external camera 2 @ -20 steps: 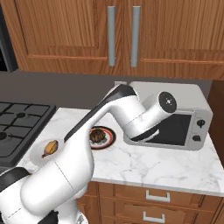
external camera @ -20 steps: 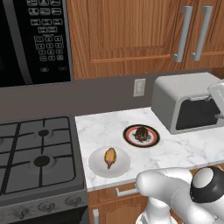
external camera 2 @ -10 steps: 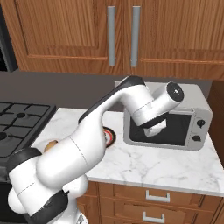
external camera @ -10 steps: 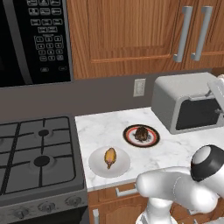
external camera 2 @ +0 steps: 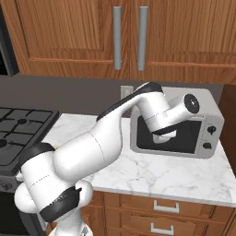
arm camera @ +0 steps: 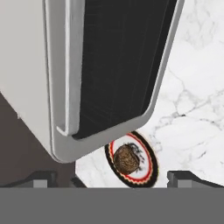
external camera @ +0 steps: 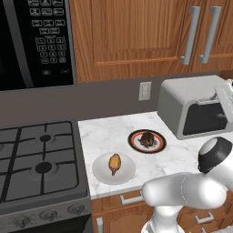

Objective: Open the toaster oven door. Place the bread on the bottom rack in the toaster oven and place the chicken drumstick on the top rack.

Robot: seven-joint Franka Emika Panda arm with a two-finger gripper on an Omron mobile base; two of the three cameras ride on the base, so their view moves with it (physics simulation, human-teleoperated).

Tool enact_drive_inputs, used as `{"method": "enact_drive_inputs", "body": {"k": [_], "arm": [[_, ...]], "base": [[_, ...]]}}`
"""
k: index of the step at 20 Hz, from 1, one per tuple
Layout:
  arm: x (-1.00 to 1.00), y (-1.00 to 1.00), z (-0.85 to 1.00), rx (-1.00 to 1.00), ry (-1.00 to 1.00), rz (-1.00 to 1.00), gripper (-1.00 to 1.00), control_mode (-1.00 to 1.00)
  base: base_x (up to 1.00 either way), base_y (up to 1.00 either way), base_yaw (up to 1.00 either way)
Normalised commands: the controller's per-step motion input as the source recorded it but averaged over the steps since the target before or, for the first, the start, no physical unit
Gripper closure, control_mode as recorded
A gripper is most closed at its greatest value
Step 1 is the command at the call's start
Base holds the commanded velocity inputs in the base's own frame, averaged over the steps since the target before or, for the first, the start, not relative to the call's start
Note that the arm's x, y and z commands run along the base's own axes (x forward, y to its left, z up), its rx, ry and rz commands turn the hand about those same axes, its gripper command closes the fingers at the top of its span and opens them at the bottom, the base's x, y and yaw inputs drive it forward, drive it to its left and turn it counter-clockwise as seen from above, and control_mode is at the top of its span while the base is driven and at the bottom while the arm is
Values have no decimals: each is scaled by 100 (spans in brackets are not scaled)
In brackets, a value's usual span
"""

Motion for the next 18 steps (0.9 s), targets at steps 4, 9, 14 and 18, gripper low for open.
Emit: {"method": "enact_drive_inputs", "body": {"k": [4, 9, 14, 18], "arm": [[33, -12, -19, 7, 5, -4, -100, -100], [24, -15, -16, 10, 0, -2, -100, -100], [13, -4, -31, 5, 0, -2, -100, -100], [15, -3, -17, 4, 0, -1, -100, -100]], "base": [[0, 0, 0], [0, 0, 0], [0, 0, 0], [0, 0, 0]]}}
